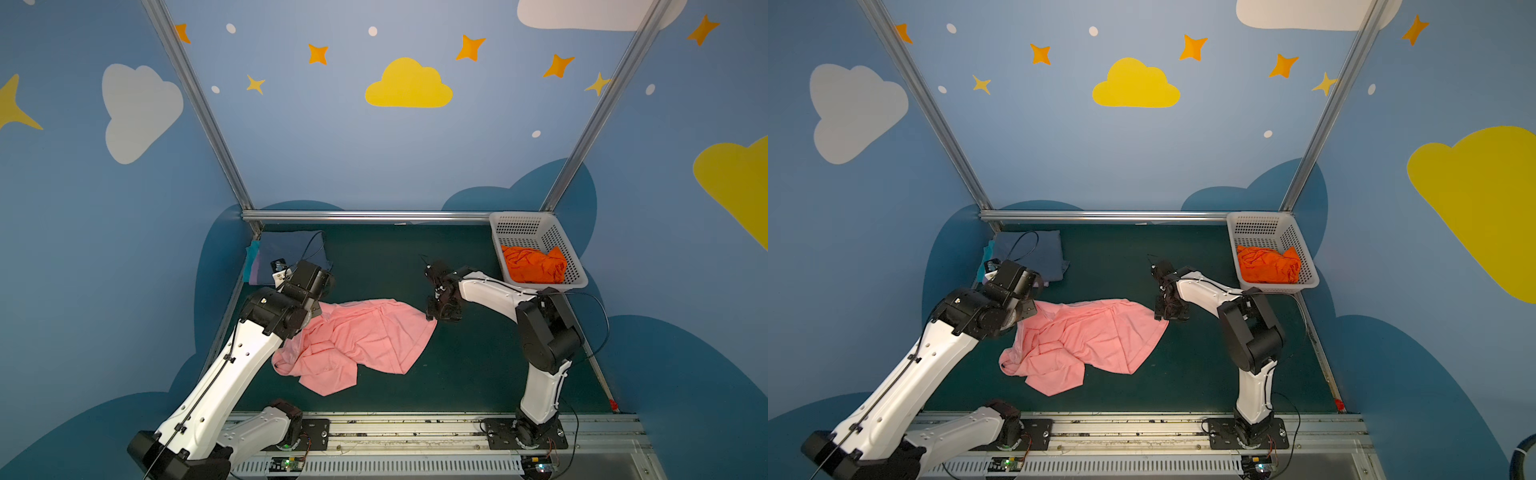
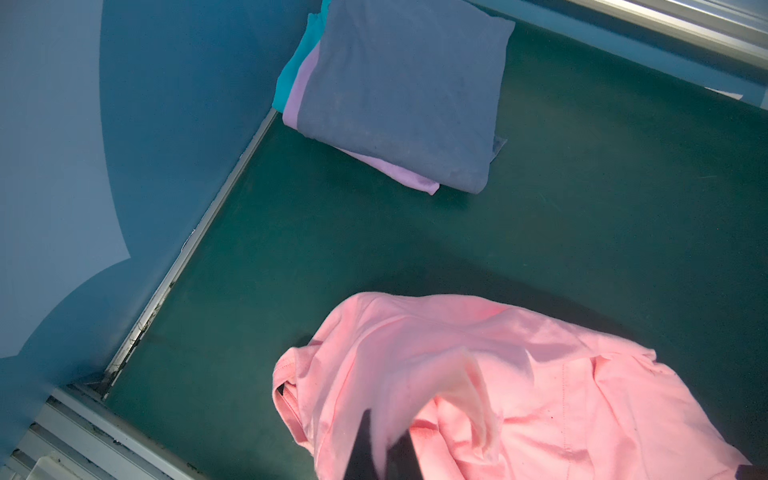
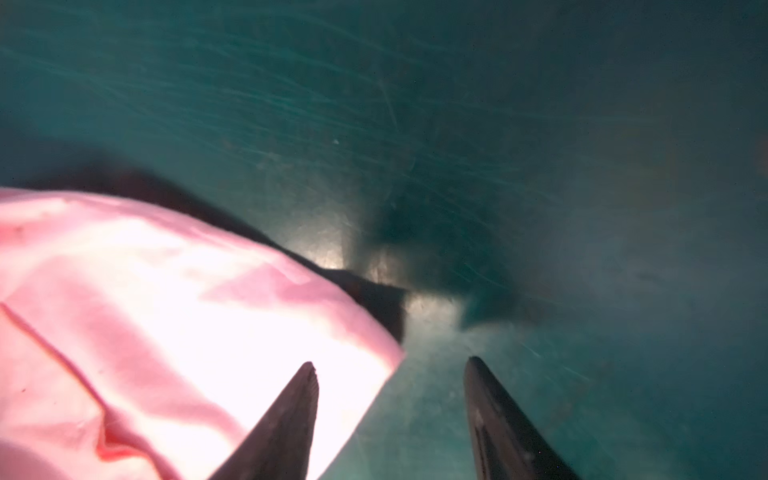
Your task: Fold and stack the t-shirts
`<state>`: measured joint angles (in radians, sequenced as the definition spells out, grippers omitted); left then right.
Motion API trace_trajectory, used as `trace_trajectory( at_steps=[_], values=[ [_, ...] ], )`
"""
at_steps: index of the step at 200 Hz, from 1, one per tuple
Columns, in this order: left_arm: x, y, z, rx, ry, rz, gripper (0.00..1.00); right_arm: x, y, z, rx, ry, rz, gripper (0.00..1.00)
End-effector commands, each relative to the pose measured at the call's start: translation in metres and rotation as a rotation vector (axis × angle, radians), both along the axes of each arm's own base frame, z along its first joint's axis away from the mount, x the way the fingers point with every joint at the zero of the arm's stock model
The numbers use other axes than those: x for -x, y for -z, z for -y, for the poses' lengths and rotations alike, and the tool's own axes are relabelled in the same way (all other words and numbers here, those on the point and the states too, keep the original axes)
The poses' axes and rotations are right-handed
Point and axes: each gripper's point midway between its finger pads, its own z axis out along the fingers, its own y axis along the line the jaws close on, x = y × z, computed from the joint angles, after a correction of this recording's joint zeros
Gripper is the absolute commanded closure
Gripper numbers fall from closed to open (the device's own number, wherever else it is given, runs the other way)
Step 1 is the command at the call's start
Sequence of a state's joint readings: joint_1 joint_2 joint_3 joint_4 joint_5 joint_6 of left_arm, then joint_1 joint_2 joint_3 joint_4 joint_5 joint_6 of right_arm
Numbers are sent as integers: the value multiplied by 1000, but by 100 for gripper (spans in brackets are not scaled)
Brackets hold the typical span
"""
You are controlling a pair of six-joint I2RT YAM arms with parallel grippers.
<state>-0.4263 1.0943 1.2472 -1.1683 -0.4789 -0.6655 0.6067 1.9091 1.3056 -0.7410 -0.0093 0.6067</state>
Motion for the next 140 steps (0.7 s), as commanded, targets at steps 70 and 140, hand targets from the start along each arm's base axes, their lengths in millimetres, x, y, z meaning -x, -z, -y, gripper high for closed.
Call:
trace_trajectory(
  at_steps=[70, 140],
  values=[
    [-16, -49, 4, 11, 50, 66, 96, -29, -36, -27, -130, -54, 20, 100],
    [-23, -174, -3, 0, 81, 330, 96, -66, -323, 40, -90, -66, 751, 100]
  ],
)
